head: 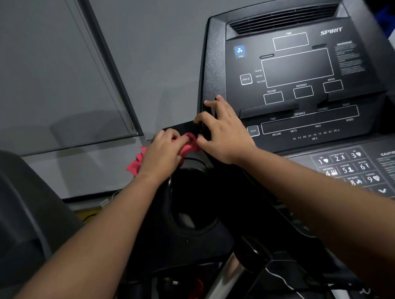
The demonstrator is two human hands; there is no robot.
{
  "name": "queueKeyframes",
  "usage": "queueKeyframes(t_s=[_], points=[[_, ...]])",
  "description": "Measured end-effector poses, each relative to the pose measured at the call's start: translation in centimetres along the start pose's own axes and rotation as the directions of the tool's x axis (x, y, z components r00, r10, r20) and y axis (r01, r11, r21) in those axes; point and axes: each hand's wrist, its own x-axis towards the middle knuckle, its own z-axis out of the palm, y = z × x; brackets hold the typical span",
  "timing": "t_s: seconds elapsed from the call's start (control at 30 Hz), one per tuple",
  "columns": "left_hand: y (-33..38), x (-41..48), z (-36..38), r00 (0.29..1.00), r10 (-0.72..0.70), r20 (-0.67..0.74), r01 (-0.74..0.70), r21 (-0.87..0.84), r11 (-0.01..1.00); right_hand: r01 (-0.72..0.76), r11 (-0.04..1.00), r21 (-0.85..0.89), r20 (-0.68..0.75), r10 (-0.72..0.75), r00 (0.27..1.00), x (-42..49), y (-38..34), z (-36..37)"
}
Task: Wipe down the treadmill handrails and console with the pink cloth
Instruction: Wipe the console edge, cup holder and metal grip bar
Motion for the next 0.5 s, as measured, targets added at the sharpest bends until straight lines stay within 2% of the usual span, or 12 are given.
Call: queueKeyframes(t_s=[0.07,0.13,0.27,0.37,0.43,0.5], points=[[1.1,-1.0,0.7,0.995,-0.104,-0.011,0.104,-0.001,0.995,0.002,1.0,-0.002,-0.005,-0.002,1.0,0.0,0.0,0.0],[1.8,-2.5,1.8,0.993,-0.117,-0.027,0.119,0.08,0.99,0.006,1.0,-0.013,-0.011,-0.006,1.0,0.0,0.1,0.0],[1.7,-3.5,1.6,0.994,0.081,0.08,-0.096,0.207,0.974,0.005,1.0,-0.029,0.003,-0.005,1.0,-0.1,0.2,0.1],[0.3,-1.7,-0.6,0.949,0.248,0.196,-0.301,0.313,0.901,0.009,0.999,-0.034,-0.002,-0.009,1.0,-0.1,0.2,0.1],[-0.7,0.0,-2.4,0.963,0.195,0.186,-0.247,0.327,0.912,0.006,0.999,-0.032,0.003,-0.006,1.0,0.0,0.1,0.1],[-1.6,1.0,-2.9,0.989,0.035,0.144,-0.086,0.362,0.928,0.009,0.999,-0.035,-0.004,-0.009,1.0,0.0,0.0,0.2]])
